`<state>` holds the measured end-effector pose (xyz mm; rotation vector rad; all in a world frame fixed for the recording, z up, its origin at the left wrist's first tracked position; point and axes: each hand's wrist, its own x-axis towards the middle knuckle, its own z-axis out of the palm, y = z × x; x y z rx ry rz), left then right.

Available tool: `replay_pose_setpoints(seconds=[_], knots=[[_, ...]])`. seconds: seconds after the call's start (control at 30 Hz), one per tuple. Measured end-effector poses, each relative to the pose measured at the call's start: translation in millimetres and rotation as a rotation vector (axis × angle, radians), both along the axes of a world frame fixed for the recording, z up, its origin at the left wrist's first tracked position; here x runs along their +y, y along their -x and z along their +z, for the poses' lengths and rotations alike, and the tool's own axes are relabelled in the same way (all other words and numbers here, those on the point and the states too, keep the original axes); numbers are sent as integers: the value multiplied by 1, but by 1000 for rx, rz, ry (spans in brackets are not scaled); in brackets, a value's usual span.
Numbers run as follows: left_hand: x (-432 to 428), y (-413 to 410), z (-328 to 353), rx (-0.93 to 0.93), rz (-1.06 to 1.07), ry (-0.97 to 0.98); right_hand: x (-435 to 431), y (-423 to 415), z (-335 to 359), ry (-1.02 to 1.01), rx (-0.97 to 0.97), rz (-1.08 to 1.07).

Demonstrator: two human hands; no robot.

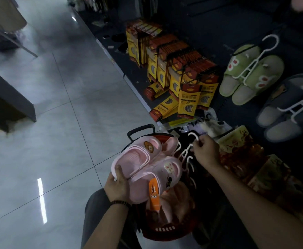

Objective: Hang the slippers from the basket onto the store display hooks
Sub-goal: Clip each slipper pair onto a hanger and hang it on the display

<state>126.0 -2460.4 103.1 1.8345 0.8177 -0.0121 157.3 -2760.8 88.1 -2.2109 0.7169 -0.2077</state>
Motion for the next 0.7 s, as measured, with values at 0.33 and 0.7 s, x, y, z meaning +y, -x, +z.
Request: replay_pose_setpoints(seconds=[0.33, 0.7], knots=[[-9, 24, 30, 43, 45, 41, 17, 57, 130, -567, -634, -191], [-39, 34, 60, -44, -17, 292, 88, 78, 111, -321, -262, -90]])
